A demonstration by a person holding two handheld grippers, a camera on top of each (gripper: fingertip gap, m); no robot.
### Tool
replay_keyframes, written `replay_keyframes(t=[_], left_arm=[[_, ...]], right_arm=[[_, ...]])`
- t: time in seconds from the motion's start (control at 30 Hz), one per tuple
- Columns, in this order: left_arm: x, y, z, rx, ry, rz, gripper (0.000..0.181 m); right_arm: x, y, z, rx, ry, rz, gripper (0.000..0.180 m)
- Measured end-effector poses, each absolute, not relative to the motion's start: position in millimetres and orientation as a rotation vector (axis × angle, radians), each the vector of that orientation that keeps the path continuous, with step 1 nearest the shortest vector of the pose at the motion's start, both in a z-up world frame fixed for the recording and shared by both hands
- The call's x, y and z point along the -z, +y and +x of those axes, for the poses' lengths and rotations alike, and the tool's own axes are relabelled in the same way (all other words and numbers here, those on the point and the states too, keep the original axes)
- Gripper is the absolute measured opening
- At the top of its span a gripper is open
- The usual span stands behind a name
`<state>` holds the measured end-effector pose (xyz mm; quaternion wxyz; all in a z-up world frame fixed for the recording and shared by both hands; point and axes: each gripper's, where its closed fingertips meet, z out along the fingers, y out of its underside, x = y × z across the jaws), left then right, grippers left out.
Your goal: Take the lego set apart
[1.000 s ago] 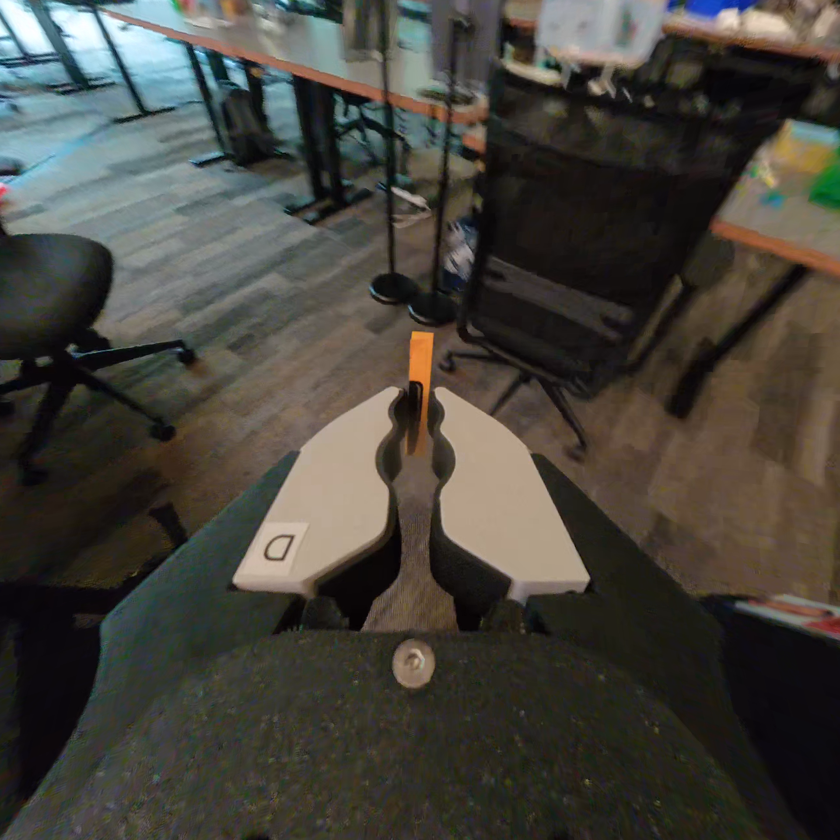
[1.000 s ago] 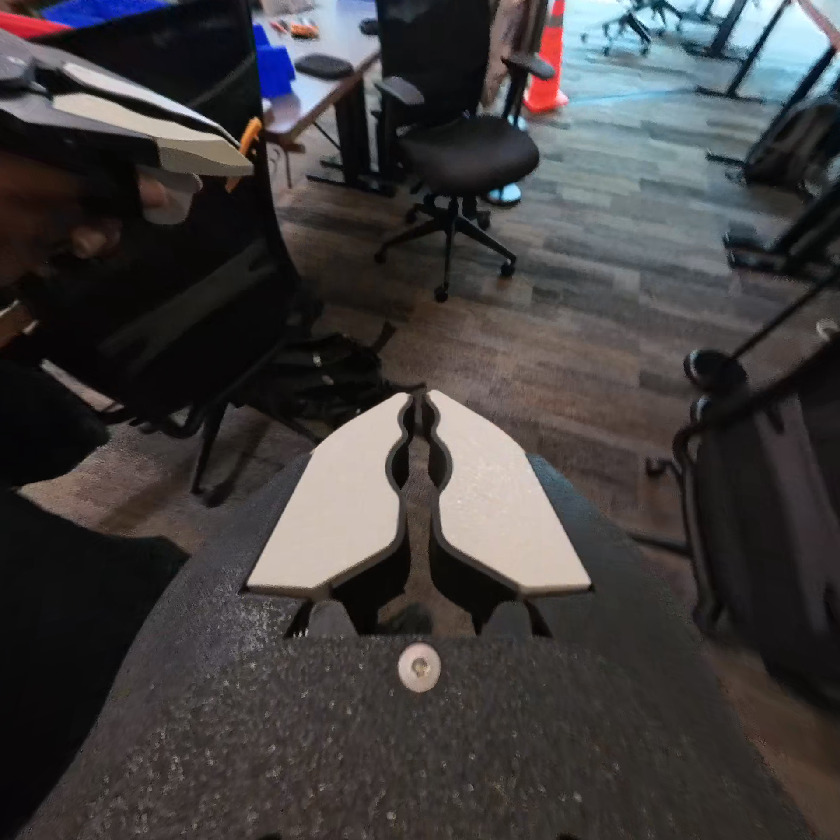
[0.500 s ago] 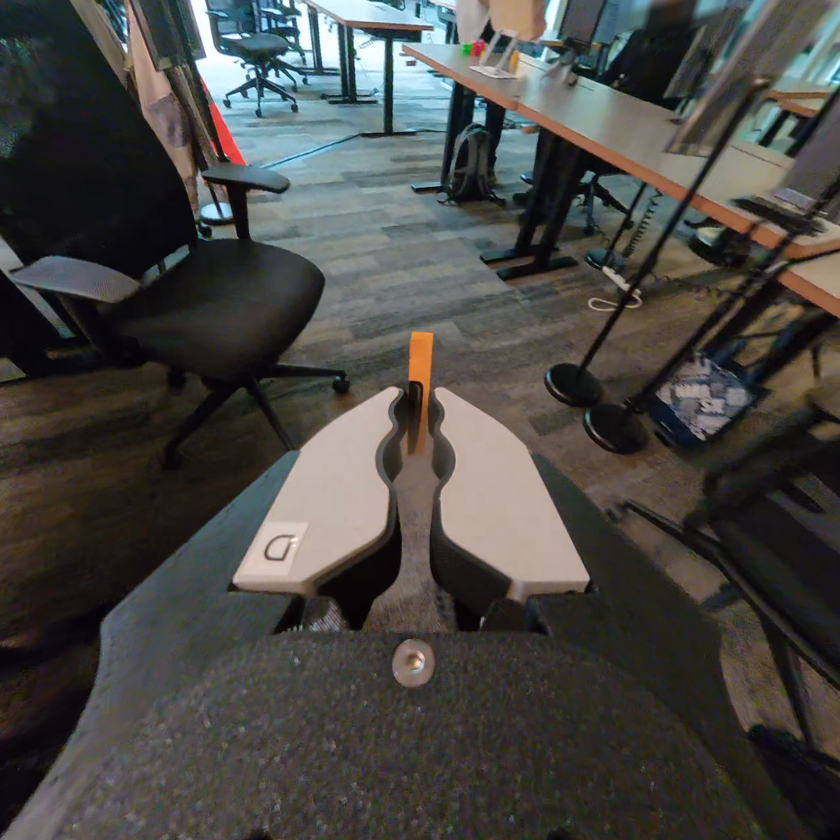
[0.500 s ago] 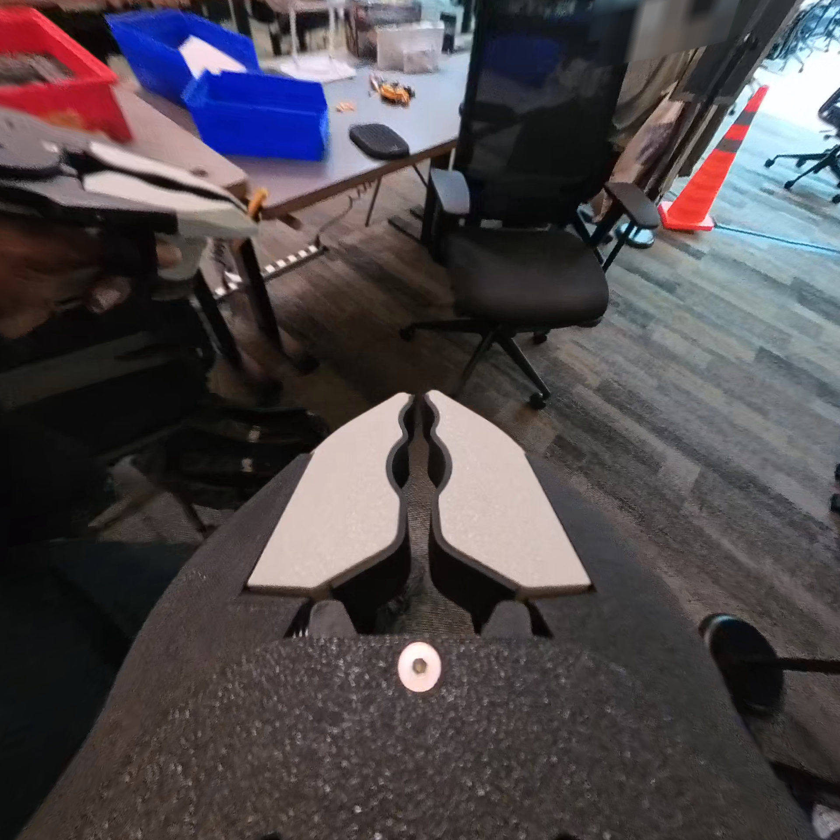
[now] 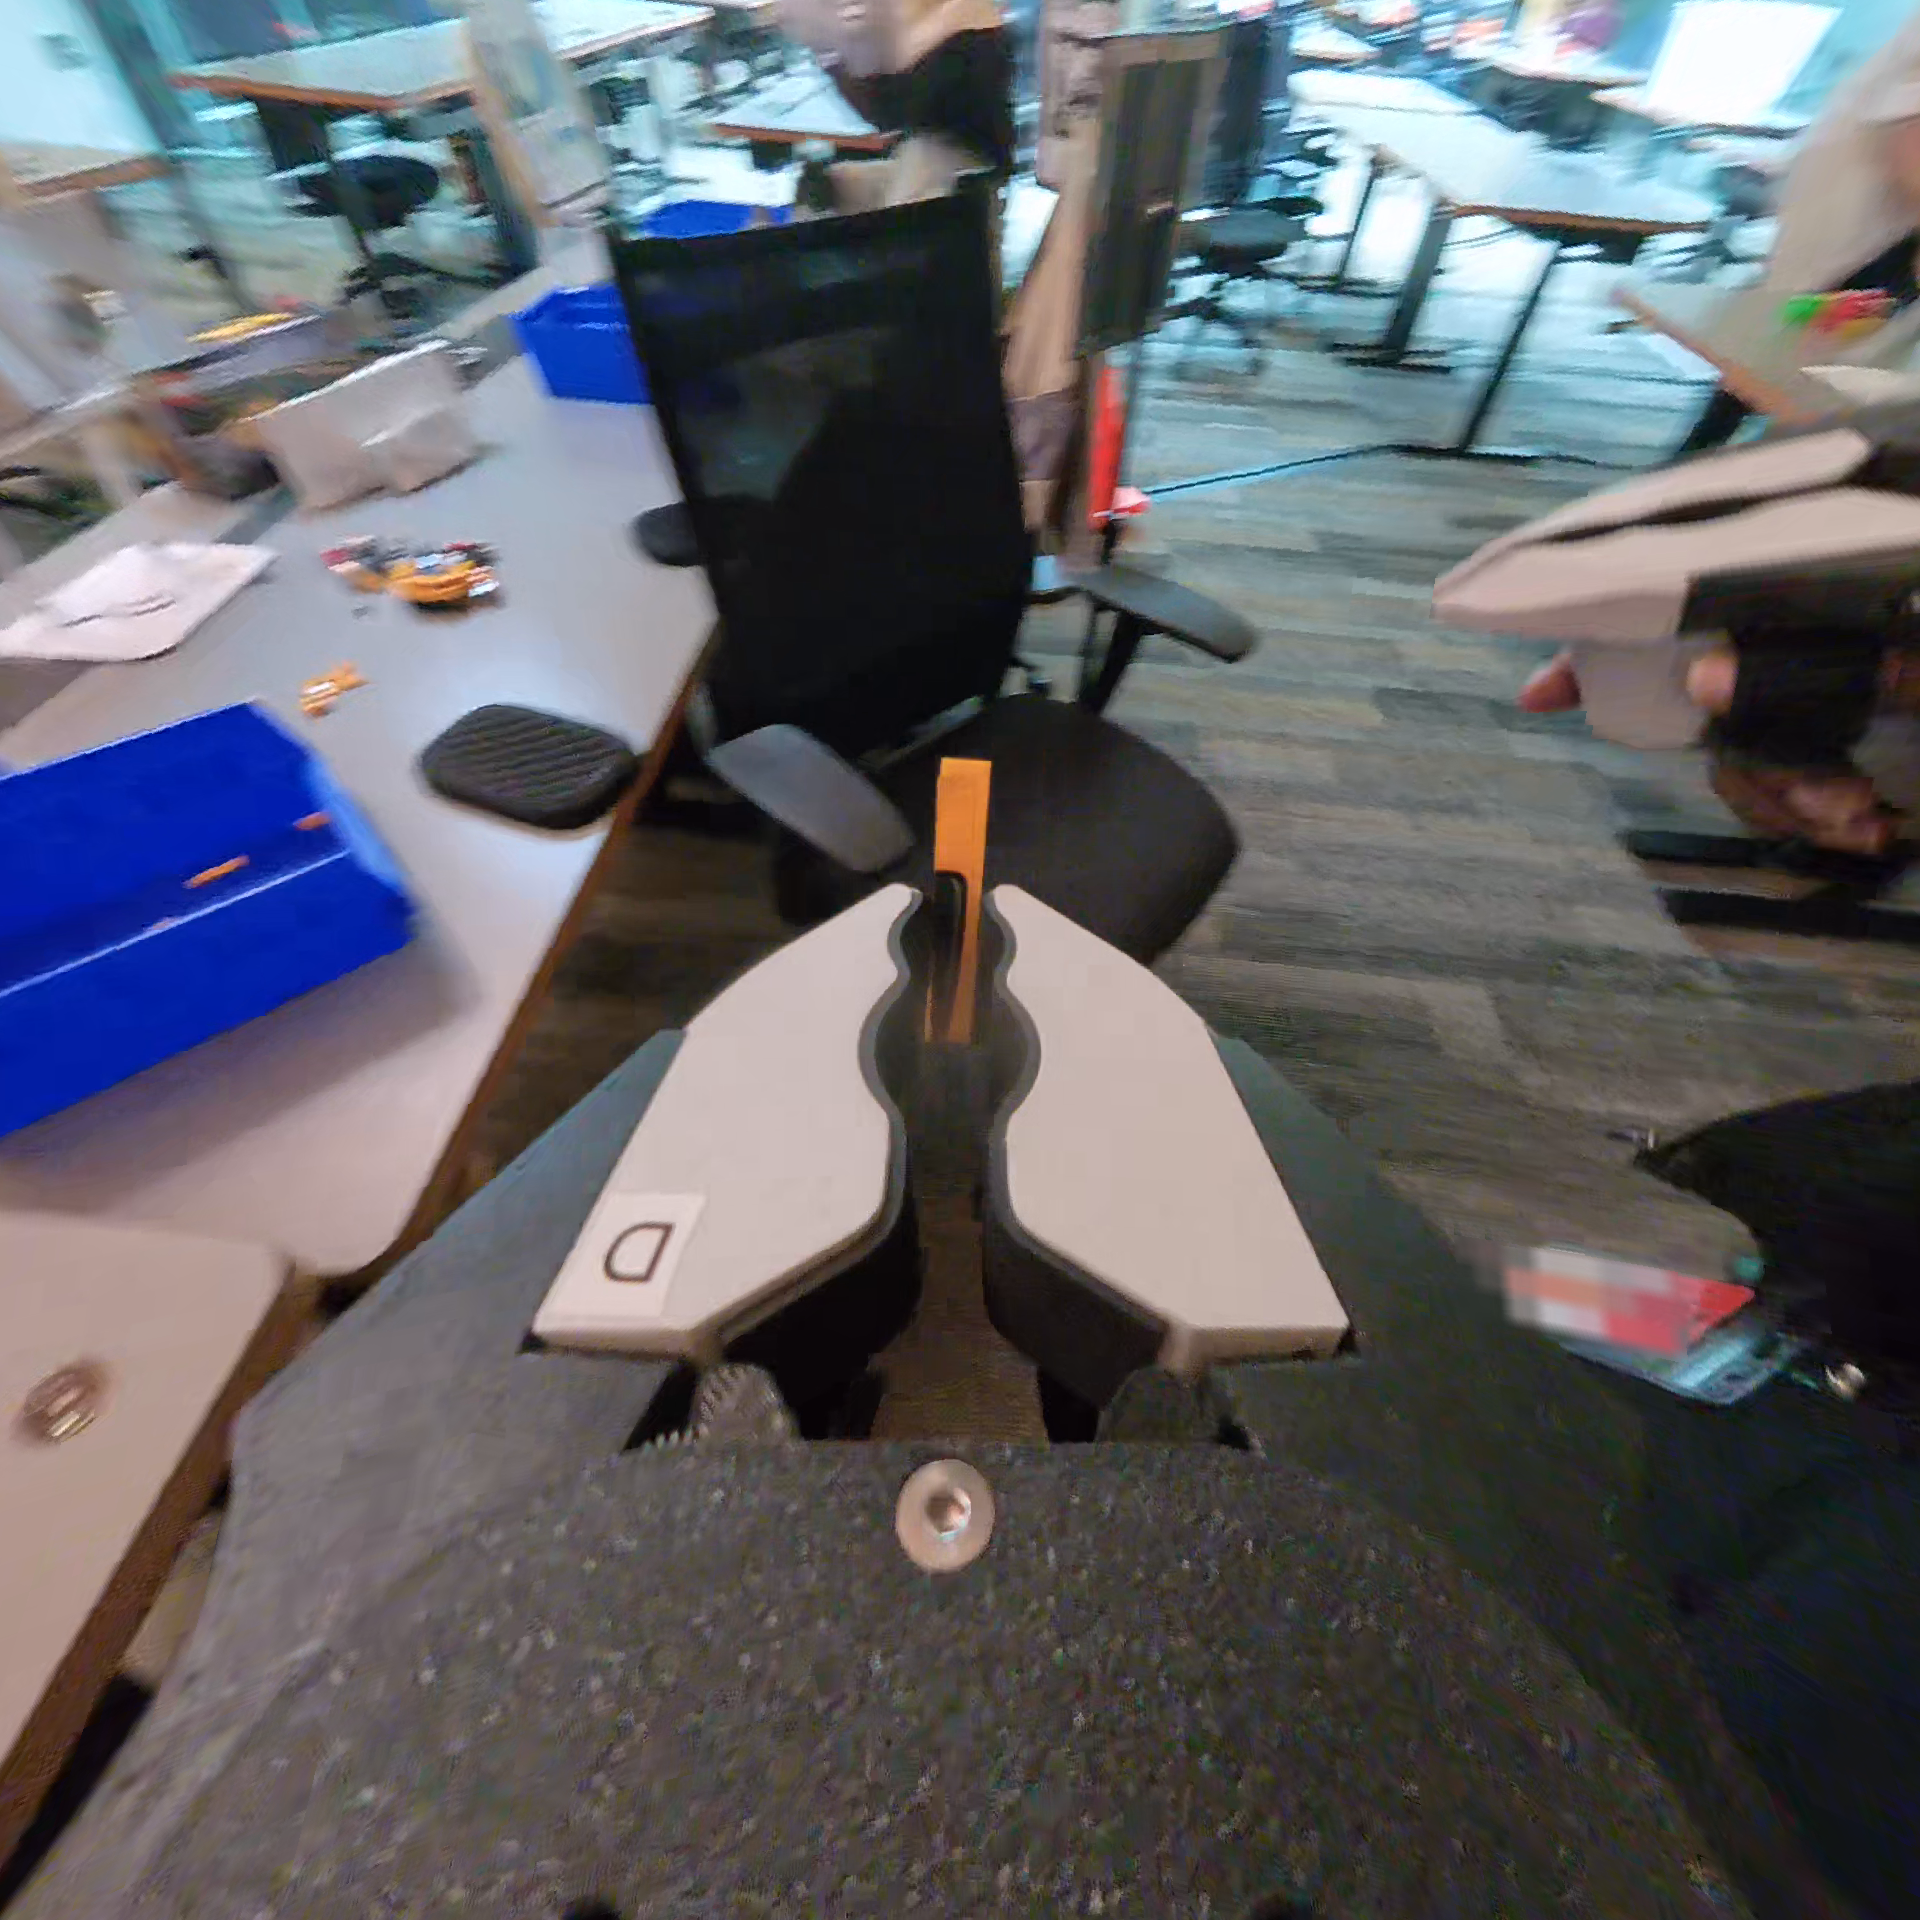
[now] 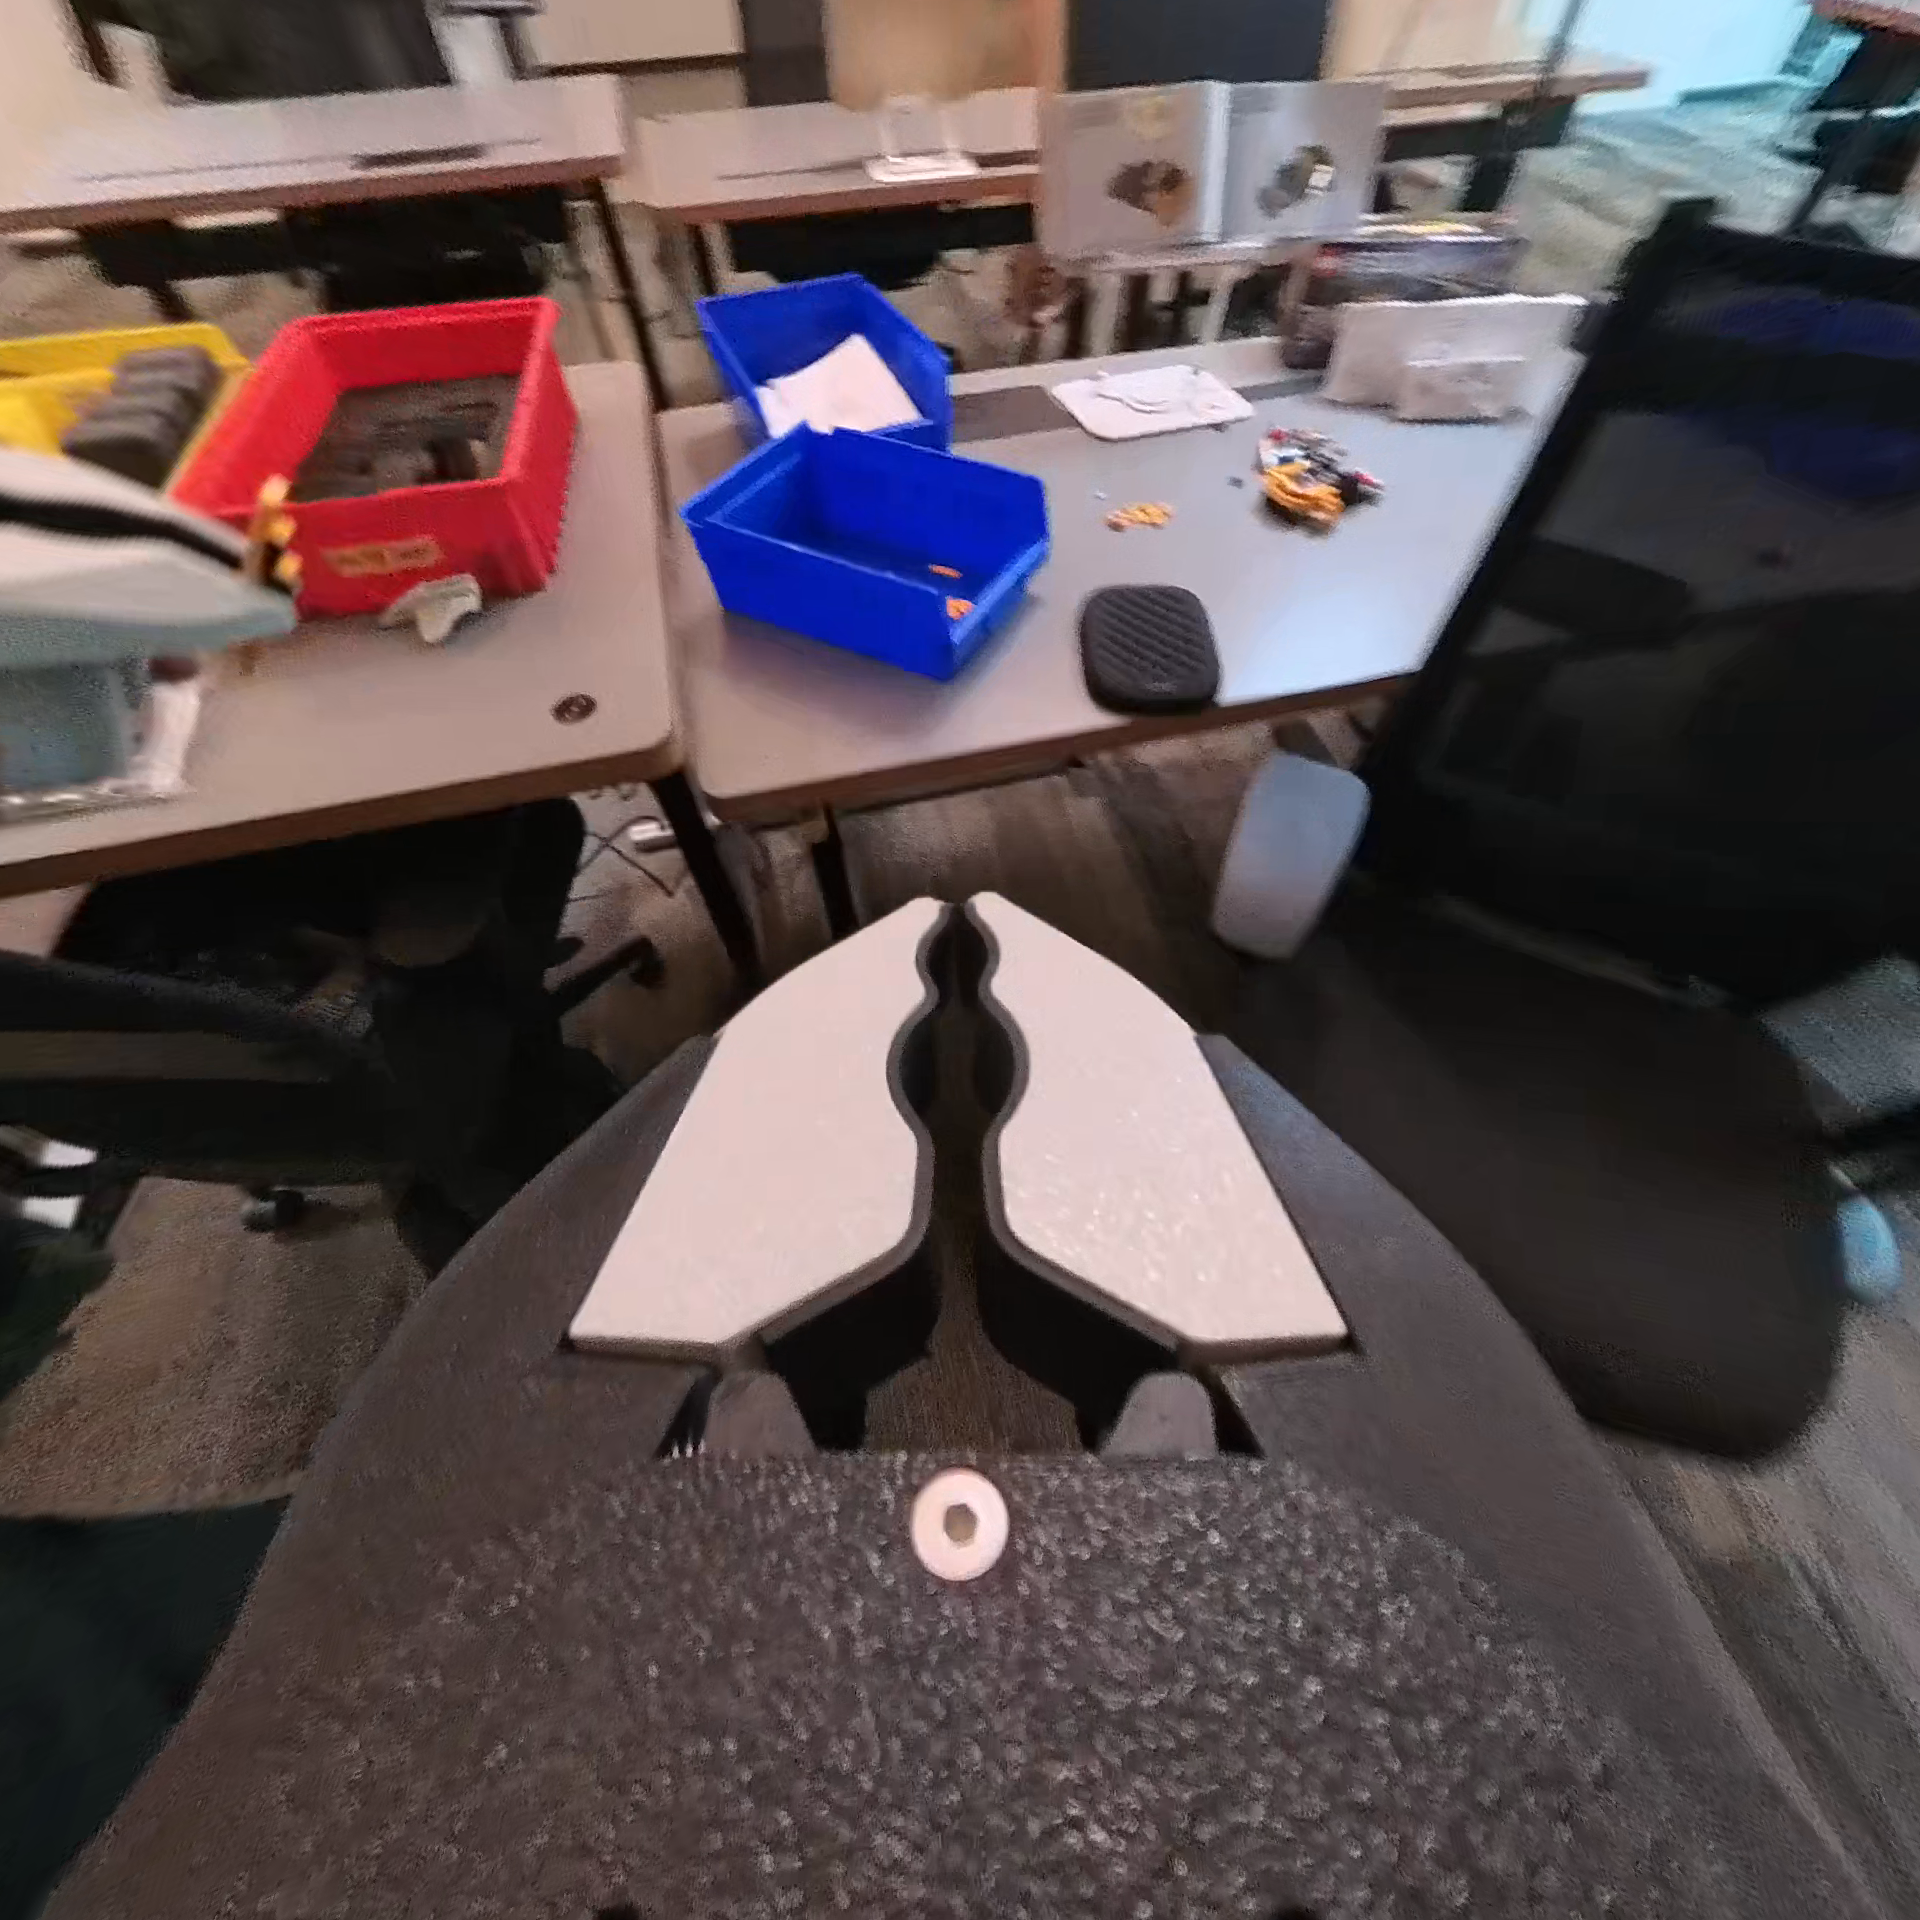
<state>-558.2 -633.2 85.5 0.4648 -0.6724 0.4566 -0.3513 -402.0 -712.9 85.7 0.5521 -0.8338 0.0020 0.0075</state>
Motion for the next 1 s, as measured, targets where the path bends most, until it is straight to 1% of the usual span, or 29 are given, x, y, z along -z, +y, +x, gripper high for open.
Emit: replay_keyframes(t=[0.13,0.33,0.4,0.5,0.63,0.73,0.83,1.0], left_arm=[[-65.3,-560.0,-557.4,0.673,0.913,-1.745,0.009],[-53.0,-429.0,-527.0,0.399,0.601,-1.761,0.009],[-52.1,-394.6,-521.3,0.368,0.485,-1.82,0.009],[-56.2,-361.6,-525.0,0.271,0.365,-1.832,0.008],[-32.8,-346.6,-537.7,0.195,0.157,-1.859,0.008],[-23.0,-366.3,-539.1,0.128,0.012,-1.849,0.008],[-11.1,-418.6,-539.6,0.023,-0.124,-1.82,0.009],[44.0,-535.1,-534.3,-0.189,-0.376,-1.842,0.009]], right_arm=[[-75.8,-582.5,-379.1,-0.18,-0.22,-1.952,0.0],[-39.8,-394.3,-372.1,-0.397,-0.662,-1.862,0.0],[-42.8,-348.3,-384.0,-0.429,-0.825,-1.773,0.0],[-42.4,-307.1,-414.1,-0.57,-1.014,-1.685,0.0],[-5.8,-286.1,-447.9,-0.756,-1.203,-1.647,0.0],[27.3,-299.7,-466.2,-0.882,-1.322,-1.636,0.0],[45.6,-337.9,-484.0,-1.012,-1.454,-1.577,0.0],[80.6,-426.1,-498.8,-1.207,-1.774,-1.38,0.0]])
